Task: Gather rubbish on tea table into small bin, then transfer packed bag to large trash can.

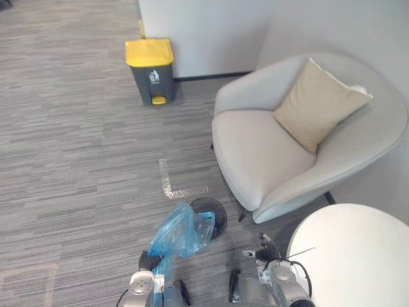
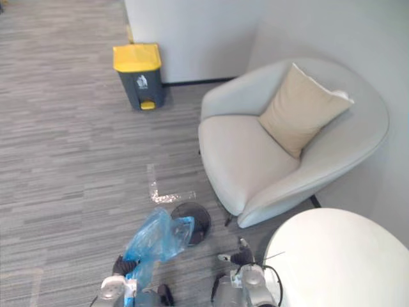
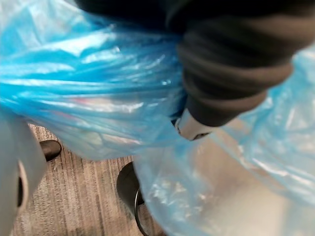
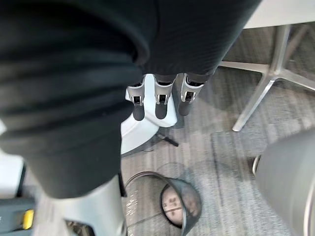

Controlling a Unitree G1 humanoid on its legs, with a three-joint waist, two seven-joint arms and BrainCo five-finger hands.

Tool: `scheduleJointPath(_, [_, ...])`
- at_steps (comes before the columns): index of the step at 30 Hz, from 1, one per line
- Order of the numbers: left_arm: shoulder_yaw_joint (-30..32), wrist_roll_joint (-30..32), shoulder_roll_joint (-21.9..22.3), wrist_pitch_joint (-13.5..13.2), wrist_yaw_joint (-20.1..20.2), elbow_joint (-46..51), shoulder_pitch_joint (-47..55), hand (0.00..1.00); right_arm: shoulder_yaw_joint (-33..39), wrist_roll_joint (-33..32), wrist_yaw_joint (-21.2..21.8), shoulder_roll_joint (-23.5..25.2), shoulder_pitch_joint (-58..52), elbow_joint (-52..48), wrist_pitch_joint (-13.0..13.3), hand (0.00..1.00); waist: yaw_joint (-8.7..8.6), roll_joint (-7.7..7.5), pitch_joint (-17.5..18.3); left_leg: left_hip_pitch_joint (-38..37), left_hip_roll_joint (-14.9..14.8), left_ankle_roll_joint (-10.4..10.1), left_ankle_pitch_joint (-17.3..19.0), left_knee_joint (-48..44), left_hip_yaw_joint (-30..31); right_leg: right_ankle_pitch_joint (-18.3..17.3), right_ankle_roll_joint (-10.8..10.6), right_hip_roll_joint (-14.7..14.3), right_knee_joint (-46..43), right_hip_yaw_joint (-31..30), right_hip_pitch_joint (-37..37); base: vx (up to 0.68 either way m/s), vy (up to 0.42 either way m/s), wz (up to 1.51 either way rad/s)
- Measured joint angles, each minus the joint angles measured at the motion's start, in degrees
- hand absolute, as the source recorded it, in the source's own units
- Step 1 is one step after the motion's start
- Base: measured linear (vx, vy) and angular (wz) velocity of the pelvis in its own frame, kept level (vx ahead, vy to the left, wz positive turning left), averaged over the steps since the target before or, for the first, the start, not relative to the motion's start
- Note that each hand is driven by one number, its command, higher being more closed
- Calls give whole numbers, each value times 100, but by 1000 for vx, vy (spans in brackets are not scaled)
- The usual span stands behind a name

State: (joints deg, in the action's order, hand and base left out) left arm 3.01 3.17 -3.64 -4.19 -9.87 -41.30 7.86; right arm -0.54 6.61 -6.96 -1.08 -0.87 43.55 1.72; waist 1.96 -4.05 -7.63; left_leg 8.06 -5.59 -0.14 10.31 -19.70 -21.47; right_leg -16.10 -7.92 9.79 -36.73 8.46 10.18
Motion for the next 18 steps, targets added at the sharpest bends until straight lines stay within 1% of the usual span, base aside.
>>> scheduleJointPath(1, [2,0,29,2,0,18,-27,100,6,0,-2,-8,27,2,-1,0,32,-50,12,129,2,-2,-1,-120,41,-79,40,-40,281,-8,-64,-85,-136,15])
scheduleJointPath(2, [8,0,93,5,0,15,-52,100,11,-2,-21,-50,120,7,-4,0,108,23,-19,220,-32,-58,-91,-105,59,-117,143,-189,721,-57,-127,-139,-112,-8])
scheduleJointPath(3, [-1,1,205,0,2,19,-44,100,-1,-3,-40,-94,122,13,-1,0,179,126,0,329,-83,-86,-229,20,26,-54,327,-355,1259,-151,-258,-152,-98,-17])
scheduleJointPath(4, [-10,1,281,0,1,16,-31,100,-5,-11,-55,-119,192,13,2,0,185,219,-10,432,-90,-100,-343,107,46,35,487,-442,1580,-156,-293,-181,-69,-6])
scheduleJointPath(5, [-53,1,342,3,3,7,-34,100,4,-23,-71,-141,293,13,2,0,161,347,-106,491,-120,-107,-483,201,147,186,590,-522,1801,-101,-337,-211,-56,21])
scheduleJointPath(6, [-197,2,348,2,2,15,-77,100,31,-37,-103,-135,300,22,-5,0,138,416,-209,504,-149,-145,-699,393,199,344,657,-571,1956,10,-345,-212,-55,29])
scheduleJointPath(8, [-237,-1,344,3,-1,18,-93,100,22,-37,-123,-120,265,23,-8,0,130,442,-251,544,-153,-240,-912,540,368,428,730,-615,2000,141,-332,-202,-86,38])
scheduleJointPath(9, [-258,-2,342,3,-2,37,-118,100,25,-37,-169,-114,244,23,-19,0,108,442,-254,626,-140,-330,-1082,610,608,486,822,-597,2030,368,-319,-231,-99,56])
scheduleJointPath(10, [-300,-1,337,7,-1,111,-115,100,27,-36,-200,-72,243,15,-23,0,107,416,-269,650,-144,-353,-1082,620,758,512,873,-557,2057,494,-311,-192,-64,56])
scheduleJointPath(11, [-318,-1,344,10,0,245,-108,100,55,-37,-224,-72,255,7,-23,0,111,400,-279,723,-184,-252,-946,333,783,543,926,-546,2054,580,-287,-198,-29,50])
scheduleJointPath(12, [-393,-1,324,8,1,428,-46,100,59,-37,-269,-77,255,-34,-15,0,114,363,-300,849,-265,-132,-598,-340,745,579,958,-471,2022,722,-230,-194,19,47])
scheduleJointPath(13, [-423,0,319,7,3,481,-32,100,60,-37,-273,-77,248,-39,-13,0,107,353,-306,866,-327,-146,-435,-682,693,601,944,-423,2007,805,-211,-214,60,66])
scheduleJointPath(14, [-428,1,329,10,3,476,-34,100,59,-37,-275,-72,208,-41,-14,0,72,346,-310,802,-450,-146,-200,-1011,584,631,916,-340,2009,953,-206,-160,90,73])
scheduleJointPath(16, [-462,3,328,12,6,469,-59,100,89,-38,-269,-50,137,-41,-14,0,1,355,-300,530,-650,-192,70,-1056,372,693,816,-208,2025,1177,-203,-109,137,80])
scheduleJointPath(17, [-486,6,332,11,7,442,-114,100,191,-45,-267,-24,88,-31,-12,0,-26,410,-272,291,-712,-335,247,-723,252,754,703,-169,2089,1307,-199,-99,209,68])
scheduleJointPath(18, [-500,7,306,9,7,327,-148,100,293,-48,-267,-18,90,34,-14,0,-37,456,-251,129,-621,-462,382,-194,222,825,585,-197,2195,1300,-204,-96,263,52])
